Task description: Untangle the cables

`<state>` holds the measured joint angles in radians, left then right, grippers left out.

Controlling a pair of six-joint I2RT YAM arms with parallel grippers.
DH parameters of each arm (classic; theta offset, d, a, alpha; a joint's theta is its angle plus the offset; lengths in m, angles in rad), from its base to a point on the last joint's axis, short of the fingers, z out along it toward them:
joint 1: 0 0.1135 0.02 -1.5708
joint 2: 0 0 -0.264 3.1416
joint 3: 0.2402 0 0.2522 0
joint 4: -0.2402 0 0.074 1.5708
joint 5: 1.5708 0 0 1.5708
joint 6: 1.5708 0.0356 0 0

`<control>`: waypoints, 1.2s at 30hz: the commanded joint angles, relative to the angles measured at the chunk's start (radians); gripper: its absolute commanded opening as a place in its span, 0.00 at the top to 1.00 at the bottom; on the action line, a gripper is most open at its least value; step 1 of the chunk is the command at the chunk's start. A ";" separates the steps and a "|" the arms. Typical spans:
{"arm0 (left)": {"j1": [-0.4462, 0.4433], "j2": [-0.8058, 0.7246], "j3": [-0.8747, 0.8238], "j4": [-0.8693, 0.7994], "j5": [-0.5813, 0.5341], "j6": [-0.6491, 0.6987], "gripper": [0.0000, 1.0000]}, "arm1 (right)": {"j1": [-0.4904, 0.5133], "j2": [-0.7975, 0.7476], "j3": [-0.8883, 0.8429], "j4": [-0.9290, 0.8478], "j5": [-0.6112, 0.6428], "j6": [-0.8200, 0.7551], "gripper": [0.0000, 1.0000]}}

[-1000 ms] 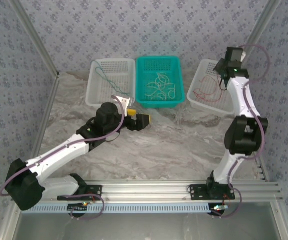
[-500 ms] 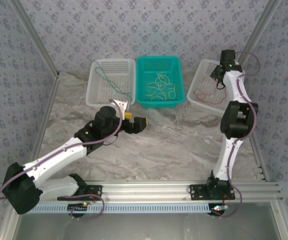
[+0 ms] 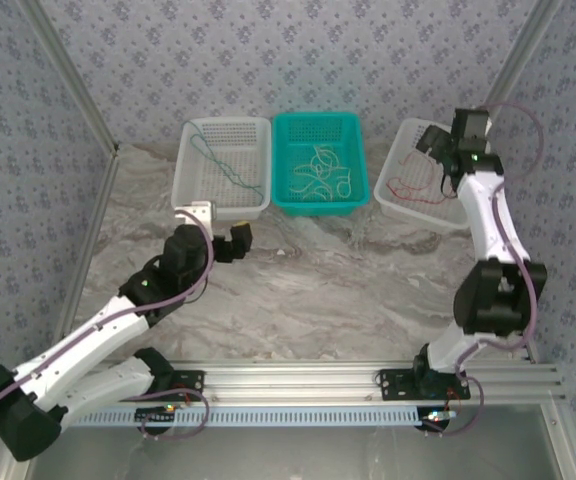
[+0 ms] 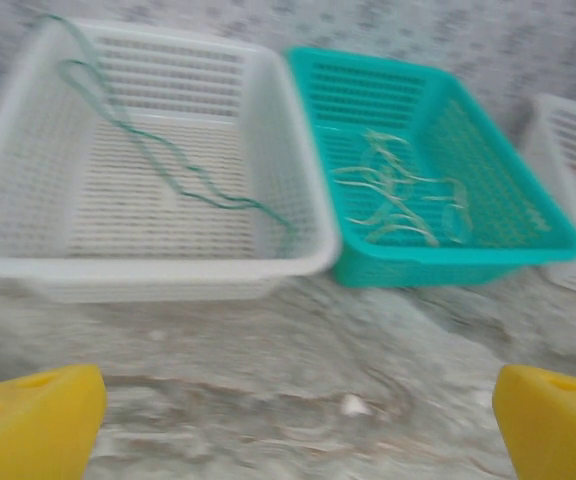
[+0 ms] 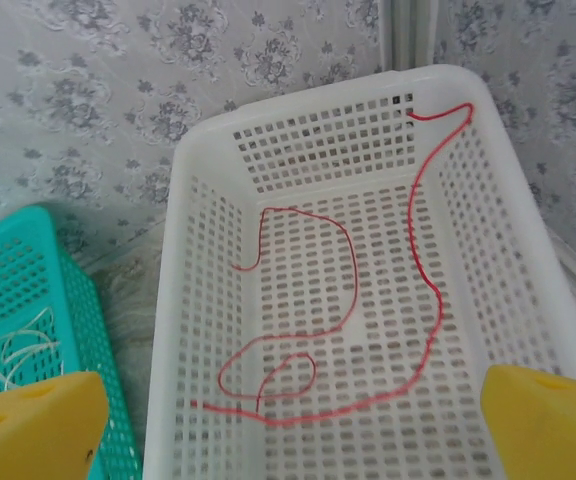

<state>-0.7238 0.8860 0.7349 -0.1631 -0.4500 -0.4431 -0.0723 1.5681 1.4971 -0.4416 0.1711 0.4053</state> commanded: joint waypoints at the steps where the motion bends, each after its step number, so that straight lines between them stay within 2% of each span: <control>1: 0.046 -0.036 -0.055 -0.031 -0.216 0.048 0.00 | 0.051 -0.162 -0.194 0.160 0.074 -0.063 0.02; 4: 0.112 -0.059 -0.114 0.005 -0.279 0.075 0.01 | 0.103 -0.323 -0.425 0.302 0.155 -0.138 0.02; 7: 0.159 -0.087 -0.195 0.097 -0.288 0.175 0.01 | 0.154 -0.438 -0.635 0.451 0.225 -0.237 0.02; 10: 0.208 -0.106 -0.263 0.163 -0.301 0.196 0.01 | 0.165 -0.466 -0.823 0.611 0.219 -0.292 0.02; 15: 0.285 -0.095 -0.335 0.220 -0.283 0.217 0.00 | 0.164 -0.405 -1.011 0.801 0.228 -0.304 0.02; 20: 0.344 -0.072 -0.349 0.243 -0.258 0.236 0.00 | 0.155 -0.205 -1.068 1.039 0.208 -0.367 0.02; 22: 0.365 -0.058 -0.353 0.273 -0.233 0.263 0.01 | 0.167 -0.149 -1.030 1.037 0.205 -0.414 0.03; 23: 0.373 -0.050 -0.351 0.279 -0.224 0.273 0.01 | 0.162 -0.126 -1.046 1.112 0.170 -0.459 0.03; 25: 0.388 -0.029 -0.348 0.289 -0.212 0.292 0.01 | 0.113 -0.068 -1.083 1.211 0.095 -0.424 0.04; 26: 0.395 -0.020 -0.350 0.295 -0.202 0.298 0.00 | 0.072 -0.086 -1.095 1.191 0.026 -0.396 0.04; 28: 0.408 0.001 -0.347 0.305 -0.182 0.309 0.01 | 0.036 -0.029 -1.175 1.404 -0.053 -0.384 0.04; 30: 0.412 0.016 -0.347 0.322 -0.168 0.319 0.00 | 0.025 -0.057 -1.136 1.284 -0.070 -0.379 0.03; 33: 0.425 0.044 -0.358 0.374 -0.128 0.348 0.01 | 0.034 -0.046 -1.125 1.289 -0.085 -0.396 0.00; 36: 0.475 0.096 -0.367 0.453 -0.060 0.360 0.01 | 0.042 -0.047 -1.123 1.284 -0.072 -0.403 0.00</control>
<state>-0.2848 0.9482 0.3828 0.1864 -0.5789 -0.1169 -0.0380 1.5131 0.3584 0.7979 0.1219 0.0170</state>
